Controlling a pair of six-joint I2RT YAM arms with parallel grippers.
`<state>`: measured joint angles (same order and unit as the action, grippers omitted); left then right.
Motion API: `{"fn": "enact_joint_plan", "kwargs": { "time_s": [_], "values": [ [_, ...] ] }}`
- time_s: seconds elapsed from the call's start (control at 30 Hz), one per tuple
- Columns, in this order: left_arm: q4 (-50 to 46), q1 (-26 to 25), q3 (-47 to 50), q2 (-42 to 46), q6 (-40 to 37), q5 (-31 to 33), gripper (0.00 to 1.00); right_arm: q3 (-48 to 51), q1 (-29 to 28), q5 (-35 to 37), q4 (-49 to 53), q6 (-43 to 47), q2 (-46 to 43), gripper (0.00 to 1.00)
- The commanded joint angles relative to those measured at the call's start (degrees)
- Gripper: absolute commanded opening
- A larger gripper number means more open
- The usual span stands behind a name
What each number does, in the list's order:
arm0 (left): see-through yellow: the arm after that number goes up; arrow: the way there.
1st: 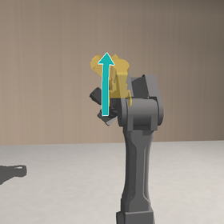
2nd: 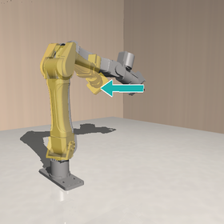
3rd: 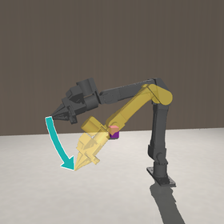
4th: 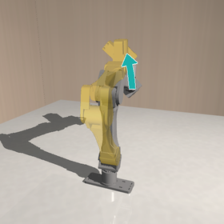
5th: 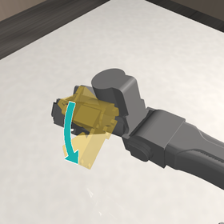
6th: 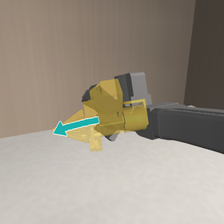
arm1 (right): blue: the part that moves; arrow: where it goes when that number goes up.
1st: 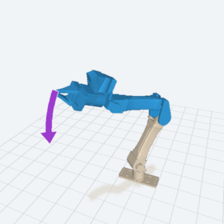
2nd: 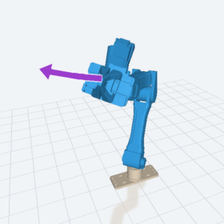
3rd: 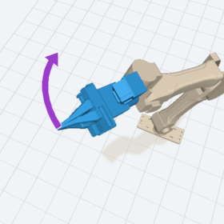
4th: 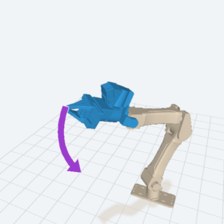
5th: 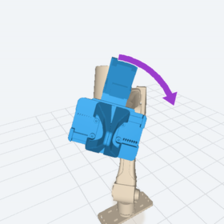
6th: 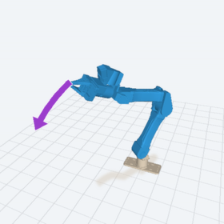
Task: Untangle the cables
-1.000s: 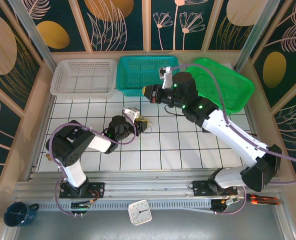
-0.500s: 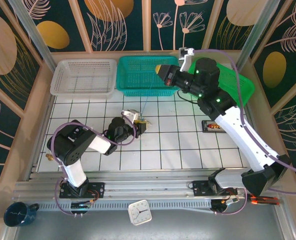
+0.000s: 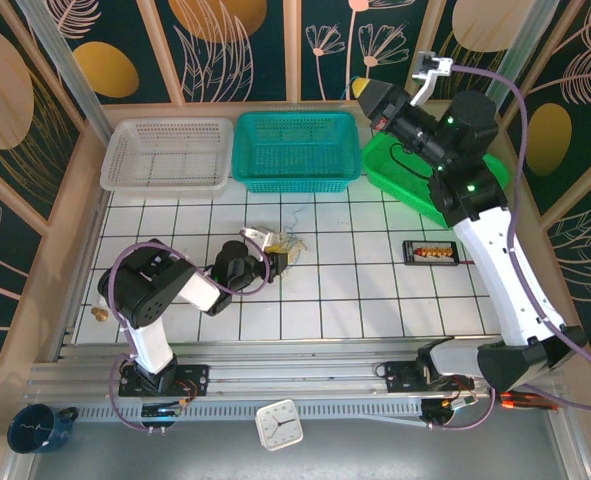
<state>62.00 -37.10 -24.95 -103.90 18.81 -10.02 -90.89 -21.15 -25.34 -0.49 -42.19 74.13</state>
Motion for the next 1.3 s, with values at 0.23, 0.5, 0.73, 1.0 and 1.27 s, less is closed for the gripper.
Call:
{"fn": "enact_joint_plan", "kwargs": {
  "time_s": [0.23, 0.5, 0.73, 1.0, 1.27],
  "values": [
    [2.1, -0.1, 0.8, 1.3, 1.5, 0.7, 0.43, 1.3, 0.8, -2.3, -5.4, -1.6, -1.6, 0.0],
    [0.5, -0.2, 0.2, 0.7, 1.3, 0.9, 0.41, -5.9, 6.0, -1.7, -3.6, -0.1, 1.4, 0.0],
    [2.2, -0.2, 1.0, -1.5, 2.3, 0.8, 0.38, -18.3, 12.2, -0.5, -3.7, 1.8, 4.9, 0.0],
    [3.4, -0.2, 1.5, -2.3, 2.7, 1.0, 0.37, -19.7, 19.3, -0.3, -7.7, -0.6, 4.9, 0.0],
    [2.0, -0.2, 2.0, 2.8, 4.3, 1.3, 0.57, -10.2, 20.3, 1.1, -9.2, 1.0, 1.0, 0.0]
  ]
}}
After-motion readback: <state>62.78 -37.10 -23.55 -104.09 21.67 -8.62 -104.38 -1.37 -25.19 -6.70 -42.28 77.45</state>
